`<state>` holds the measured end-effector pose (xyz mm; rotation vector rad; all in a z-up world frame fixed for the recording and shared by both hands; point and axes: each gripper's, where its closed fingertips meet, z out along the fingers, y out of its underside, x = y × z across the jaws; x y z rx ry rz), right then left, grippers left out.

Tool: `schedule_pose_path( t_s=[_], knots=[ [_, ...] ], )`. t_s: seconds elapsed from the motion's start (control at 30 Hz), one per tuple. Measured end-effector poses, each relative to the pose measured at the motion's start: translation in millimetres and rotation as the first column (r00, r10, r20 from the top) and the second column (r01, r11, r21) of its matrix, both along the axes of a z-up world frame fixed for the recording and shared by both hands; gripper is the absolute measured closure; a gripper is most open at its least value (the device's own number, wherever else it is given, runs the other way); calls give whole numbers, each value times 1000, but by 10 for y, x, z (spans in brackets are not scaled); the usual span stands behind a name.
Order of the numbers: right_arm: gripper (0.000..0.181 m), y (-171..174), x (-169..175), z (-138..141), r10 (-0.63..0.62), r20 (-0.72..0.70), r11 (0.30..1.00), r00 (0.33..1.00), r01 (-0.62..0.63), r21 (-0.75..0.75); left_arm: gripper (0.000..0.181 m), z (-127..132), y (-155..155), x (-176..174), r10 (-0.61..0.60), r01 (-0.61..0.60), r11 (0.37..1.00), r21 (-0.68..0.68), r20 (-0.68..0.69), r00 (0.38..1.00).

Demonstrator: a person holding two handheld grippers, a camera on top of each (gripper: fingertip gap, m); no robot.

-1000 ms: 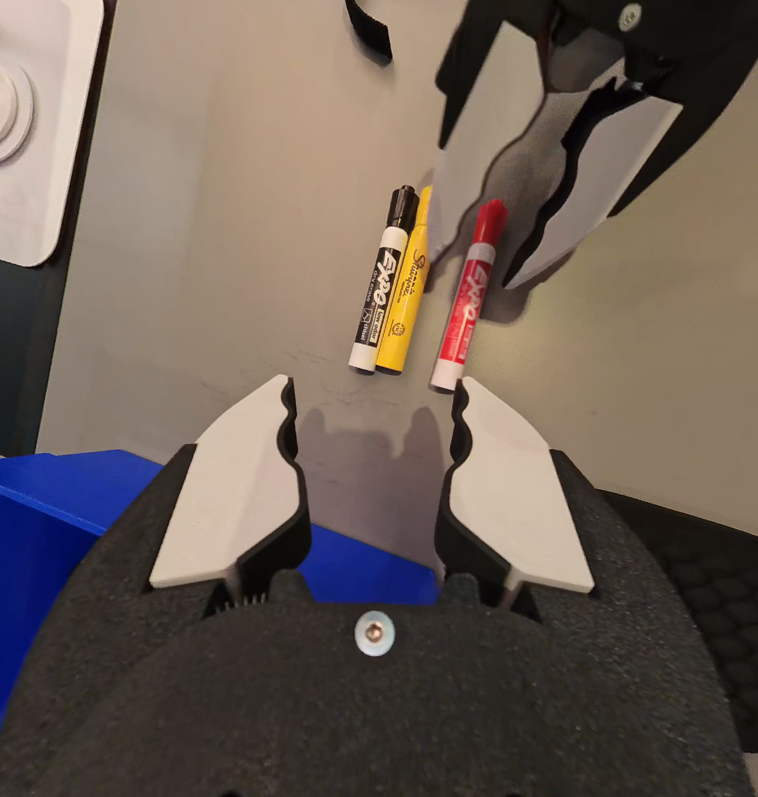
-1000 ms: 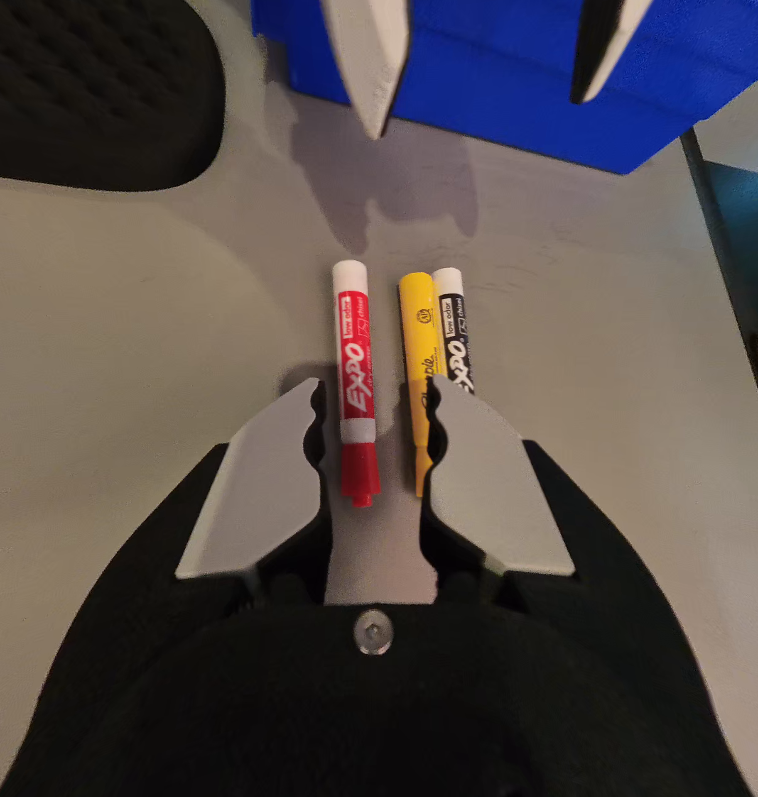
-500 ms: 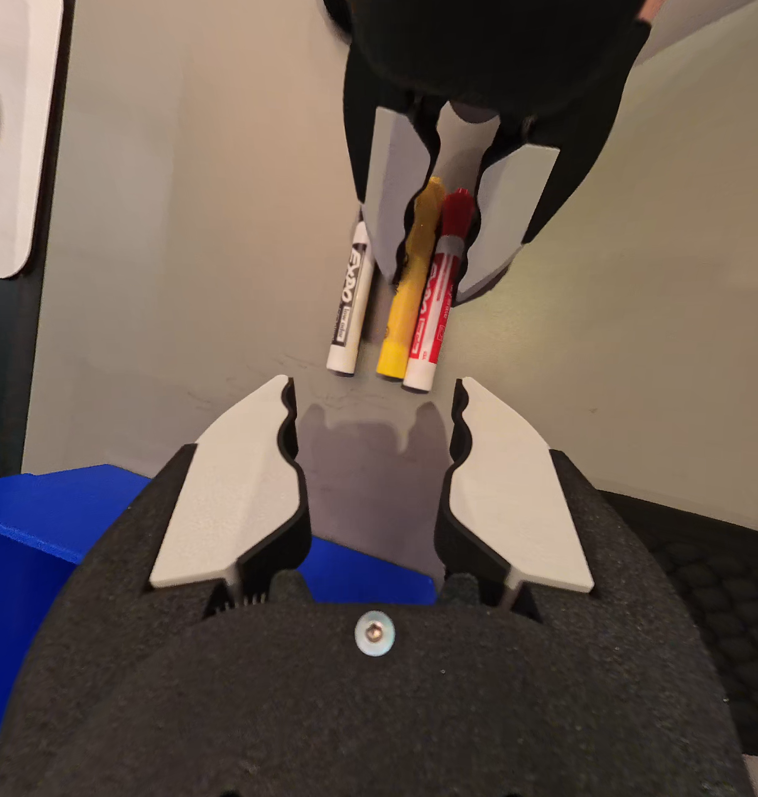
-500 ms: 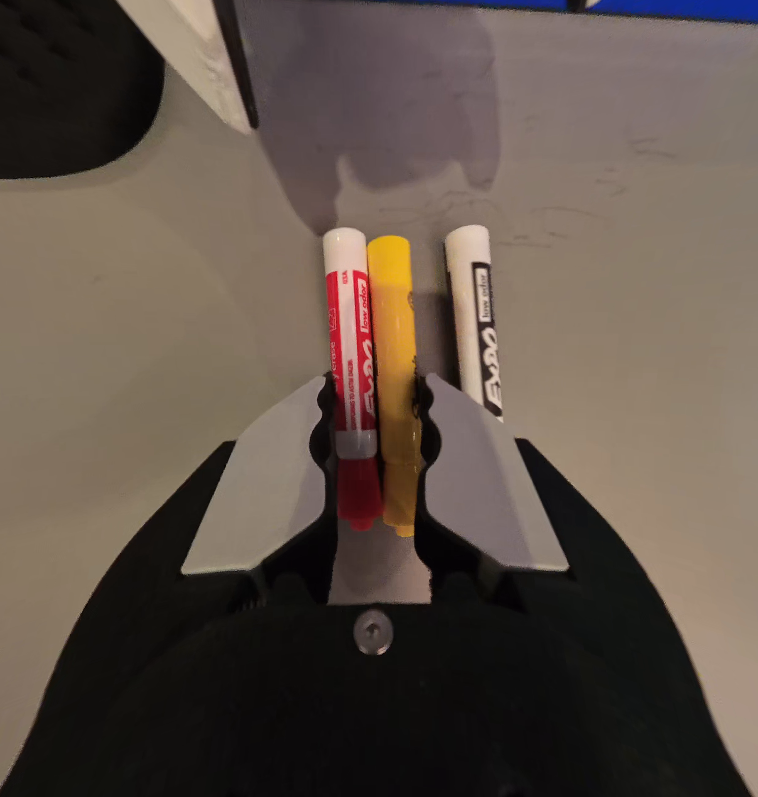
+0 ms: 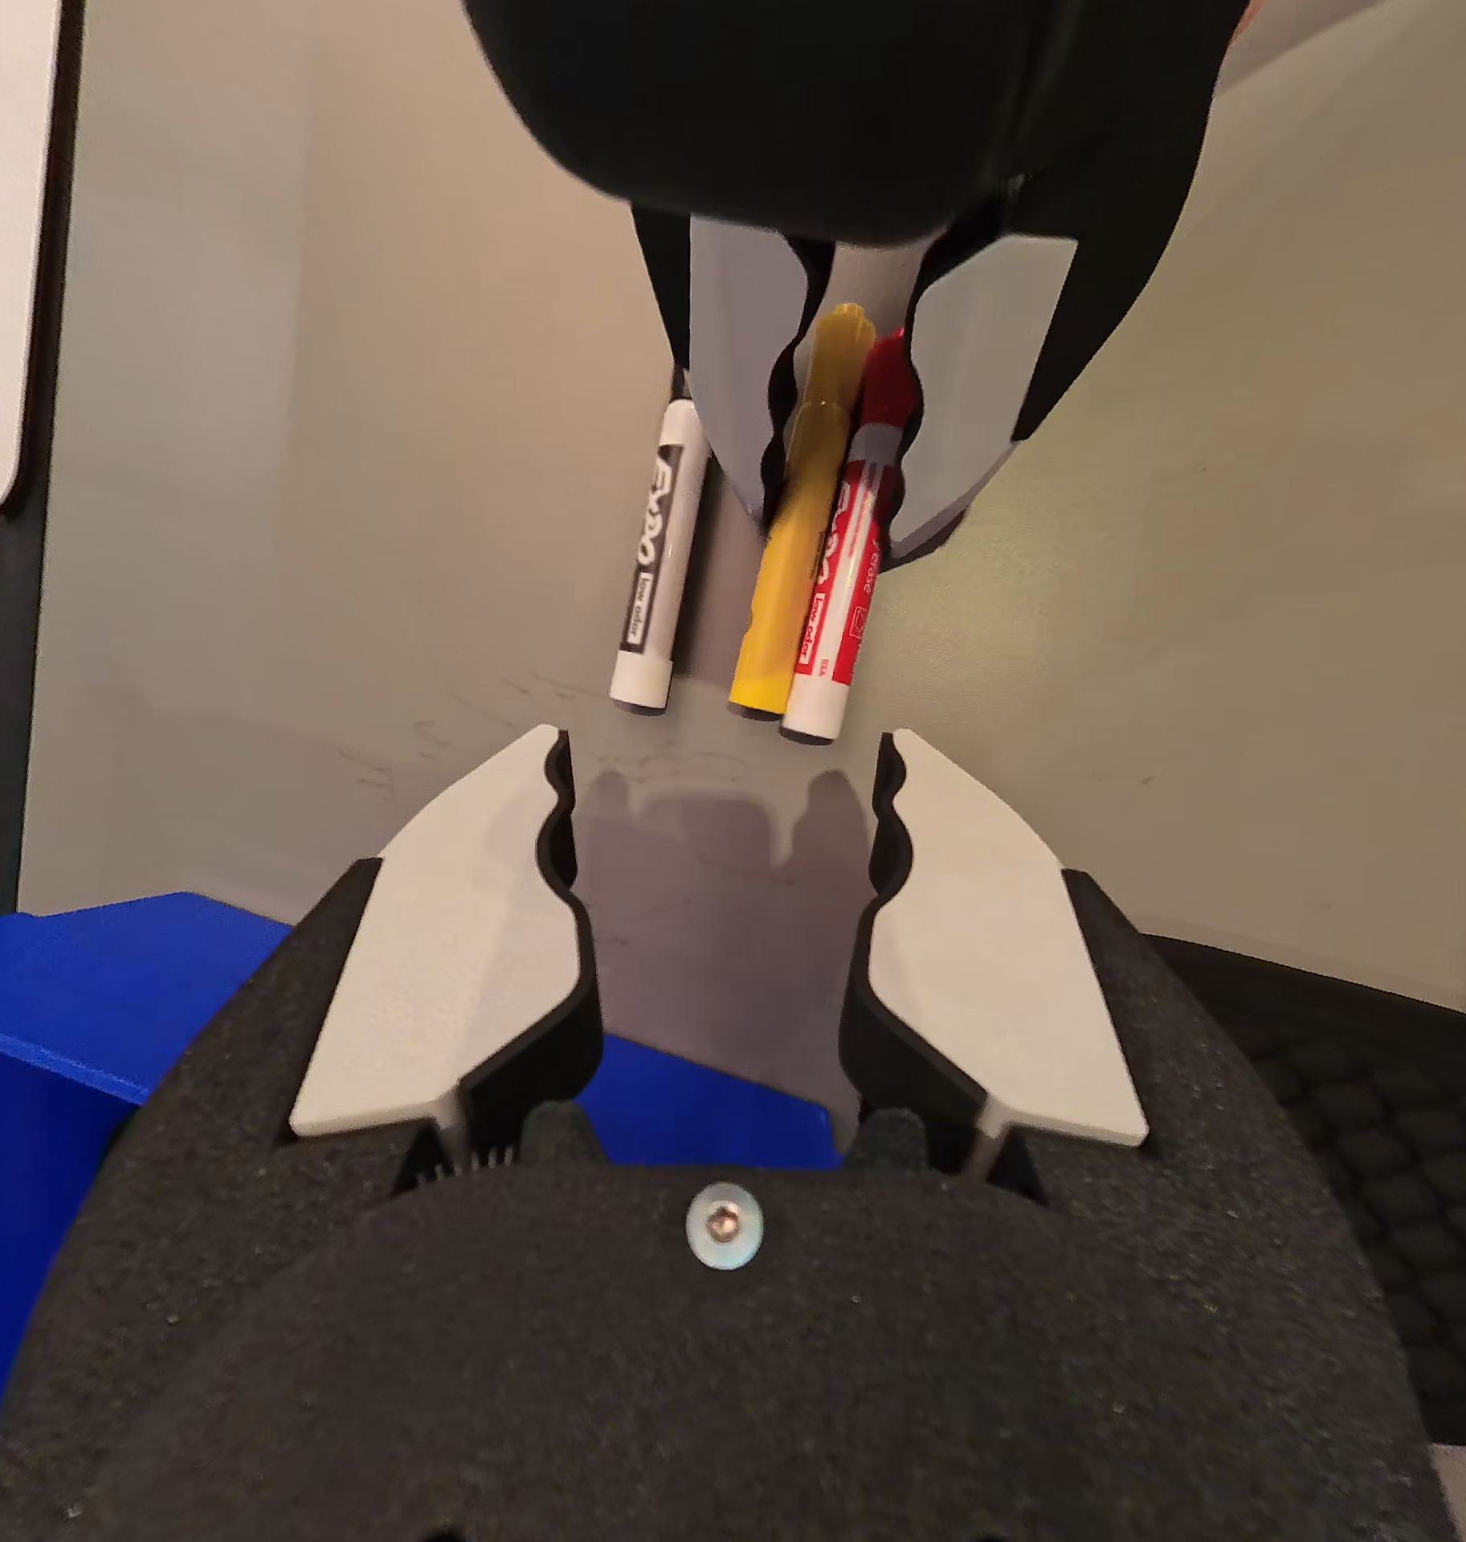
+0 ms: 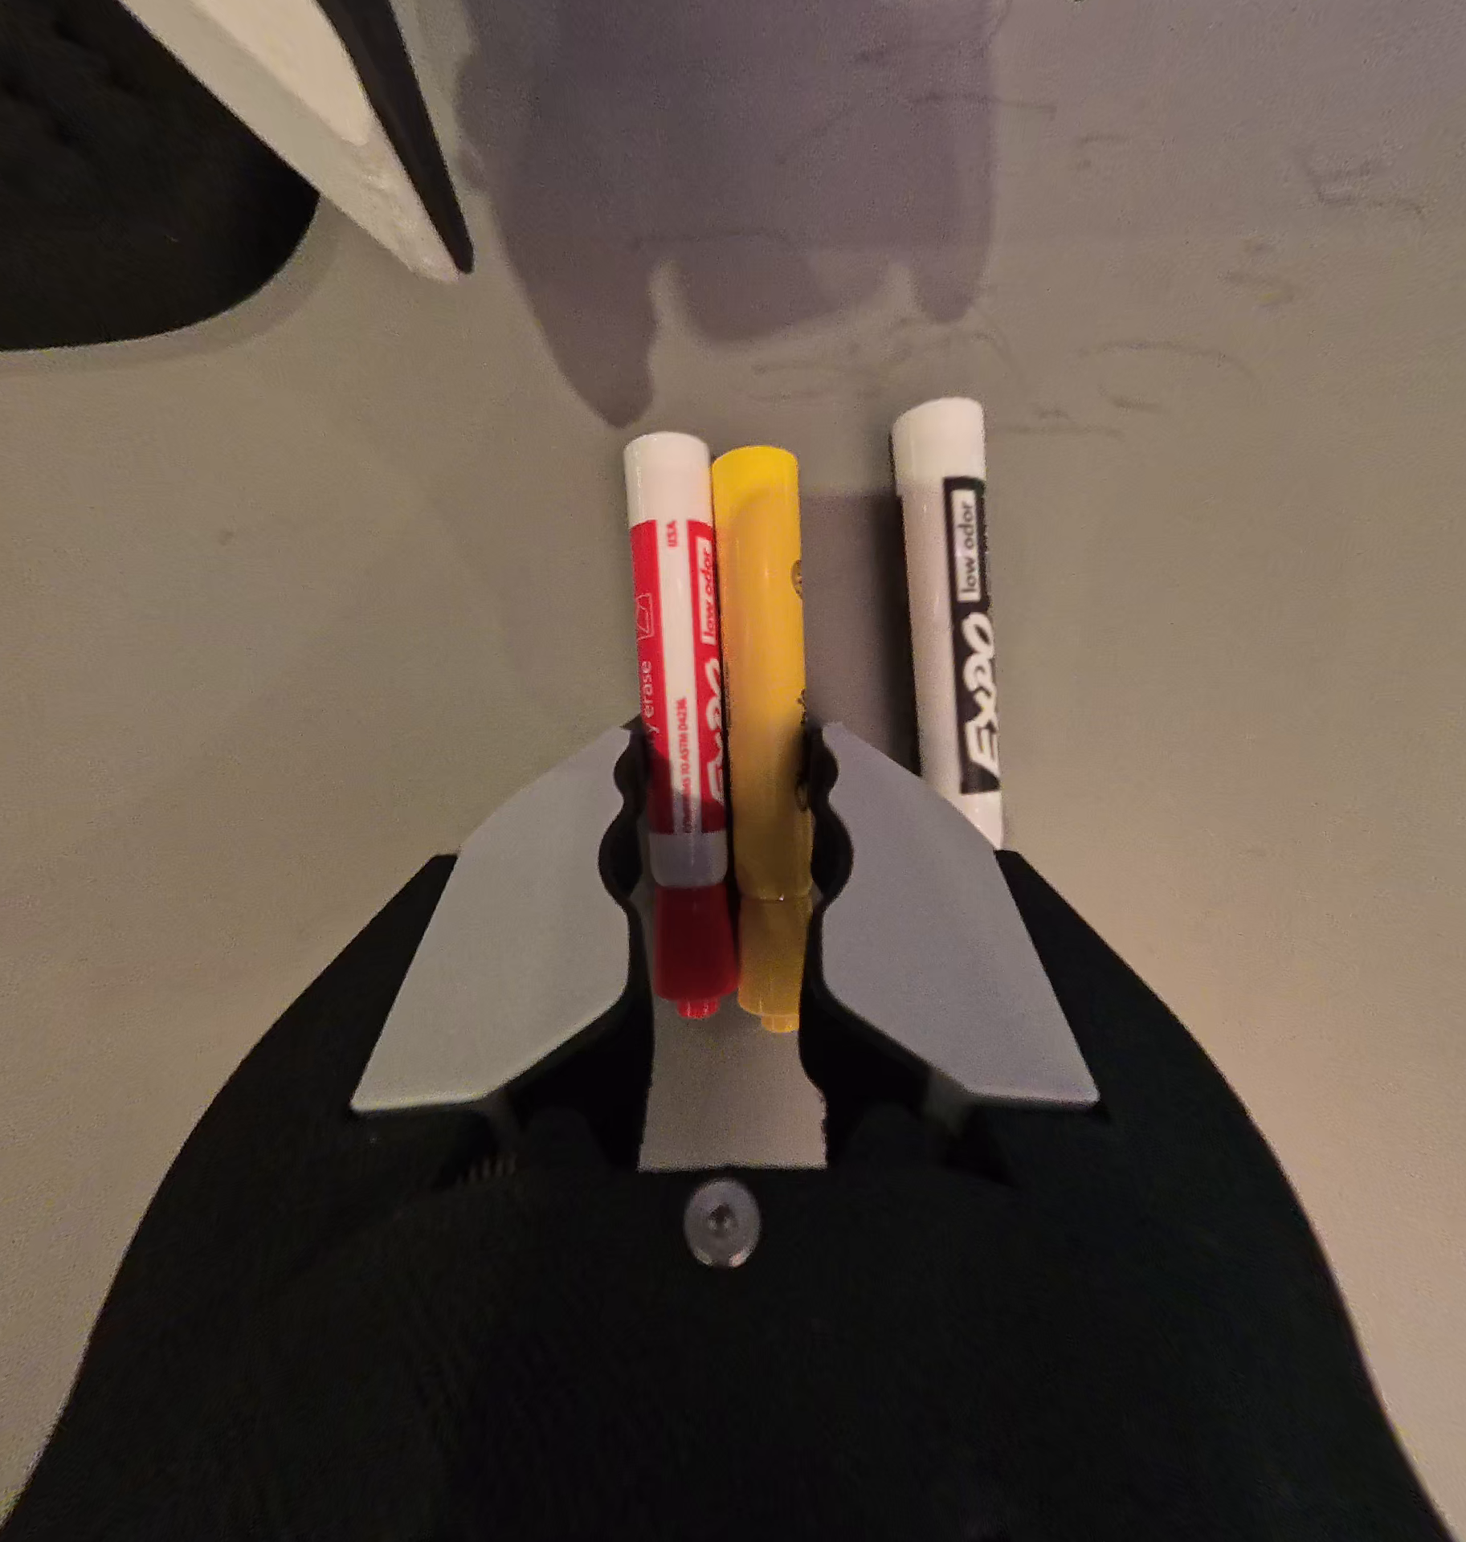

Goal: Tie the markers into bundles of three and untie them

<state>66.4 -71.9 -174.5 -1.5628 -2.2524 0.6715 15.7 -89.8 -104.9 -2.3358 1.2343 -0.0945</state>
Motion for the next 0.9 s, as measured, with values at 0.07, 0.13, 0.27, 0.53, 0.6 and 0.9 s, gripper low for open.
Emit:
schedule_pose_path(
  t_s=[0.07,0.13,0.27,0.53,0.6,0.9],
  knots=[
    [143,-13,4,34,15,-2,1000,1000,-15,7,112,15,-9,4,-2,2,1000,3,3,1000],
    [148,0,-3,107,17,-28,1000,999,-17,23,112,26,-16,0,-3,3,1000,5,2,1000],
    [174,-9,39,186,26,-11,999,1000,-26,-24,112,1,-33,-3,-2,2,1000,-6,3,1000],
    [160,-78,-9,205,22,-58,999,998,-25,-49,112,-48,-74,20,-11,11,1000,-15,11,1000],
    [160,-62,-30,190,30,-36,999,999,-30,-26,112,-52,-89,27,-13,13,1000,-18,15,1000],
    [159,-21,-86,129,75,48,992,996,-79,94,115,-151,-263,185,-11,12,999,48,-25,1000]
  ],
)
